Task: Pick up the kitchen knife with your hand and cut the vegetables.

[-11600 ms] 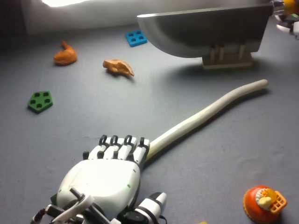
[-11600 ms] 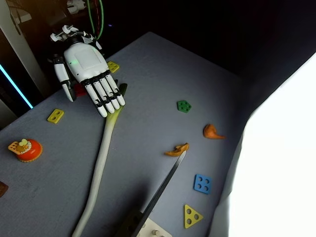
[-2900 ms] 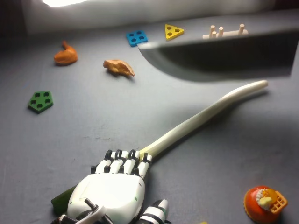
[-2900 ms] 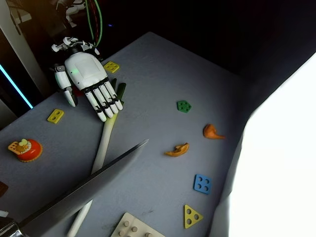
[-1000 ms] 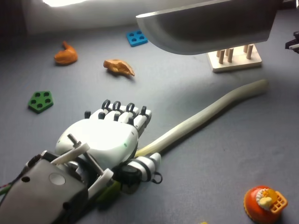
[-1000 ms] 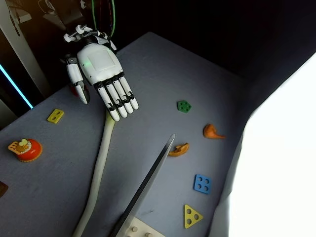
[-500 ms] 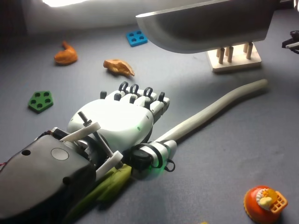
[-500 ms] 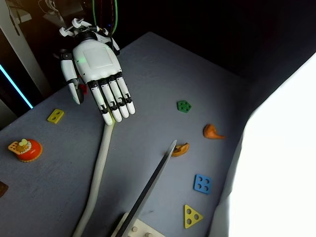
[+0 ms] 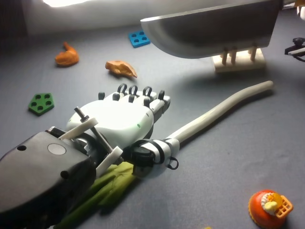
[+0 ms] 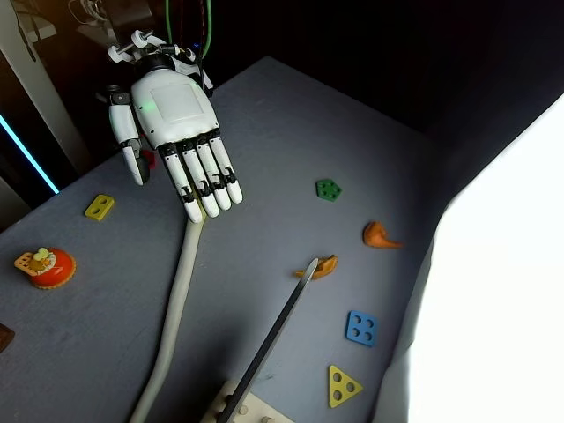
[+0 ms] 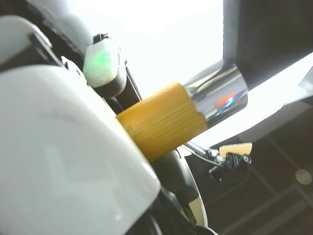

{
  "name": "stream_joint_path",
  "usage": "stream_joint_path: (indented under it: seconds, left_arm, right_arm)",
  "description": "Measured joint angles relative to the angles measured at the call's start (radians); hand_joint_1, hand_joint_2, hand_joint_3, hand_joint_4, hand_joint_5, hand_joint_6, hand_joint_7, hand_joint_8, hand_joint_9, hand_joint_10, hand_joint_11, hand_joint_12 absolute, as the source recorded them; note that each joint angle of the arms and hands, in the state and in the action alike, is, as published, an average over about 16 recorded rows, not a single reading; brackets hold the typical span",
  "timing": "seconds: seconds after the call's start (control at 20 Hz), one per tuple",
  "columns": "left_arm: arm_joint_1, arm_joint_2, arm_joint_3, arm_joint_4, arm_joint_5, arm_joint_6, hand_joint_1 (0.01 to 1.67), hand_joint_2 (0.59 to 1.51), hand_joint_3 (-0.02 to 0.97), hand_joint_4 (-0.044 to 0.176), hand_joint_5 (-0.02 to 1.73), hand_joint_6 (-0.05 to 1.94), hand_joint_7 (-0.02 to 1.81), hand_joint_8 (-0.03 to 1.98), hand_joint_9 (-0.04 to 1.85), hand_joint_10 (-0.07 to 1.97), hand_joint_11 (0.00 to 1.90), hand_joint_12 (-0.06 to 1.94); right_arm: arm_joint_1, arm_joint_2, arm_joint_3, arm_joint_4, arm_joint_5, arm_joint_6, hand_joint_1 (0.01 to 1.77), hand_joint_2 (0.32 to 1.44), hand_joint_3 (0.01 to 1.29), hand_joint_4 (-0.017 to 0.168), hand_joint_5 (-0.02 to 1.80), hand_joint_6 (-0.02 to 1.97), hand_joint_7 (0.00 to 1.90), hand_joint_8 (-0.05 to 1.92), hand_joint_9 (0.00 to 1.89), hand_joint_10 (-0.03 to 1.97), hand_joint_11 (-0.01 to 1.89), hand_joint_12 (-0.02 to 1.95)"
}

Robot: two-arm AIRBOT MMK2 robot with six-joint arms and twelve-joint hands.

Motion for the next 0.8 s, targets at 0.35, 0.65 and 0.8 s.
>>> stream_joint_path:
  seconds: [0.35,0.65,0.8]
  left_arm:
    - [-0.012,0.001,-0.010,-0.033,-0.026,0.000,0.05,1.511,0.096,0.003,0.02,0.01,0.02,0.01,0.02,0.01,0.02,0.03]
    - [-0.013,0.001,-0.022,-0.052,-0.049,0.000,0.13,1.511,0.130,0.002,0.01,0.01,0.02,0.01,0.02,0.01,0.02,0.01]
    - [-0.013,0.001,-0.027,-0.056,-0.055,0.000,0.18,1.511,0.127,0.001,0.01,0.01,0.02,0.01,0.02,0.01,0.02,0.01]
  right_arm:
    - [-0.017,-0.052,0.064,0.005,-0.002,0.021,1.58,0.67,0.91,0.166,1.34,1.91,1.55,1.87,1.59,1.80,1.59,1.81]
    - [-0.030,-0.078,0.098,0.013,0.007,0.033,1.57,0.67,0.91,0.166,1.33,1.91,1.54,1.87,1.59,1.80,1.59,1.81]
    - [-0.038,-0.087,0.109,0.017,0.013,0.038,1.56,0.68,0.89,0.166,1.32,1.91,1.54,1.88,1.58,1.81,1.59,1.81]
